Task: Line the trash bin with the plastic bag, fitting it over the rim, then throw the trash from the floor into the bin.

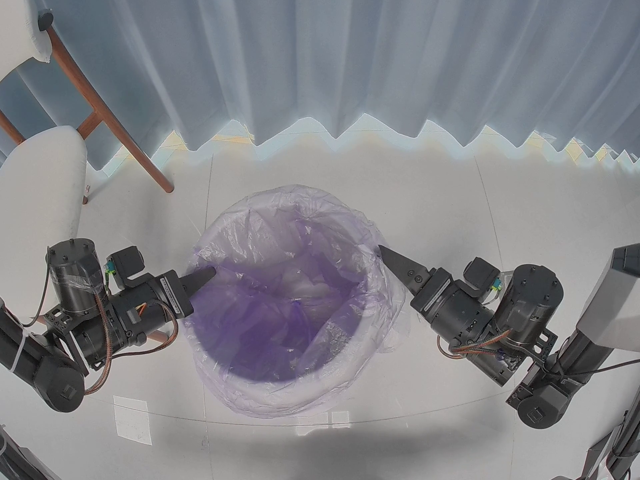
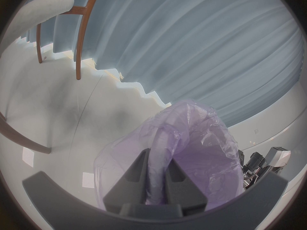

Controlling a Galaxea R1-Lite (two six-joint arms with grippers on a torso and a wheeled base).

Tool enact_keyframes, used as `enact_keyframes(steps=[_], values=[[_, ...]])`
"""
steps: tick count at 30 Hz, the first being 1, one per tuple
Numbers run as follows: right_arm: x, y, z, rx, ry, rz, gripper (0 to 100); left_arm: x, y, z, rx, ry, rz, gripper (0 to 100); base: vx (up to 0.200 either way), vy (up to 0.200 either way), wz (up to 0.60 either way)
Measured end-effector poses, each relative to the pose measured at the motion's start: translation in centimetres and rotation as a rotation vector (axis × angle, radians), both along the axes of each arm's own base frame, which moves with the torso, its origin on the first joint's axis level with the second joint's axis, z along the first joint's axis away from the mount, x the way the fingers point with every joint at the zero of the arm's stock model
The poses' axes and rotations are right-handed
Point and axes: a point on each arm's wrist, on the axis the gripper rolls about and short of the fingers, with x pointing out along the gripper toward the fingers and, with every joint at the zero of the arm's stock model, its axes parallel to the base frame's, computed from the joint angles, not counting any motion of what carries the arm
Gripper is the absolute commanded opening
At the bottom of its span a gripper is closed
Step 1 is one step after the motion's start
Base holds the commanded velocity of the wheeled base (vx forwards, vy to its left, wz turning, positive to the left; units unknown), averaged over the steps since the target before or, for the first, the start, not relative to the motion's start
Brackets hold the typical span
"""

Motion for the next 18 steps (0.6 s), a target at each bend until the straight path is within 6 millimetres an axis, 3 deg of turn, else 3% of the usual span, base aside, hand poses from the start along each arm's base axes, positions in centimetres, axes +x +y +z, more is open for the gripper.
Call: enact_keyframes(steps=[18], values=[[-0.4,0.4,-1.0,-0.054,0.008,0.016,0,0.0,0.0,0.2,-0.005,-0.011,-0.001,0,0.000,0.000,0.00]])
